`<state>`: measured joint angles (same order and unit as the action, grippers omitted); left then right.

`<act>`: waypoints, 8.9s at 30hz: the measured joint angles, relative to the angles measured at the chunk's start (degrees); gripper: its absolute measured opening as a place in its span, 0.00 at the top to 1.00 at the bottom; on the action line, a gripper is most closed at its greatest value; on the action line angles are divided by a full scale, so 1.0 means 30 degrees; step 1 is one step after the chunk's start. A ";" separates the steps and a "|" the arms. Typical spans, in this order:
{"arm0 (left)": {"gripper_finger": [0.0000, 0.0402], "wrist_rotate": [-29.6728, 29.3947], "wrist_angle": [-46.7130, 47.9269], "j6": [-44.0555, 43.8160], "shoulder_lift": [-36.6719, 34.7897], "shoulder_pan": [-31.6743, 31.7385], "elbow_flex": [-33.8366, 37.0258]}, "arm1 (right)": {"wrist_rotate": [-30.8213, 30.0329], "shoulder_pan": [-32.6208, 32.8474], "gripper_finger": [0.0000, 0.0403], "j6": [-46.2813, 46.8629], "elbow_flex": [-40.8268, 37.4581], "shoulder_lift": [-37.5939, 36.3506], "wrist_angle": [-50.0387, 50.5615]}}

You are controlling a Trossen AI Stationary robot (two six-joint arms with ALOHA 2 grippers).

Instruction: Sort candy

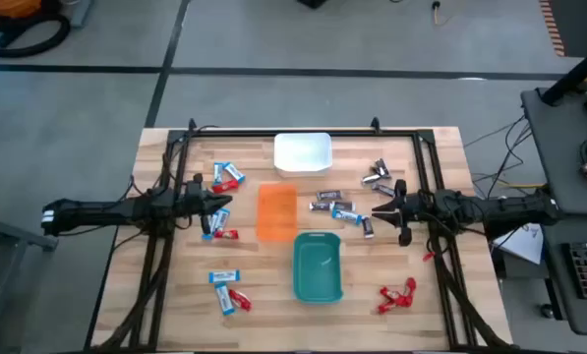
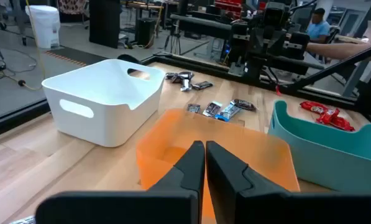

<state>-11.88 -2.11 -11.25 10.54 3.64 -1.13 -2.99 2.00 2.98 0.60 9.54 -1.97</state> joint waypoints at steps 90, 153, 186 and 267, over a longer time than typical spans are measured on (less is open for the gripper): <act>1.00 0.2280 -1.0576 -0.5701 0.3576 -0.1687 0.0022 | -0.0689 -0.0015 0.87 0.6002 0.0885 0.0007 -0.2498; 1.00 0.1639 -0.9567 0.2091 1.1031 -0.1683 -0.4517 | -0.3863 0.0153 0.63 0.4301 1.0528 1.7715 0.8401; 1.00 0.1574 -0.9567 0.3091 1.1104 -0.1683 -0.4626 | -0.3409 0.0124 0.77 0.5326 1.0477 2.3780 0.5052; 1.00 0.1596 -1.0689 0.3009 1.1177 -0.1683 -0.4612 | -0.5749 0.0157 0.83 0.3122 0.5446 2.5894 -1.0088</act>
<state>-7.09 -34.17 -2.22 44.07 -1.41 -14.96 -20.24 2.47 12.35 16.94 87.22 -32.23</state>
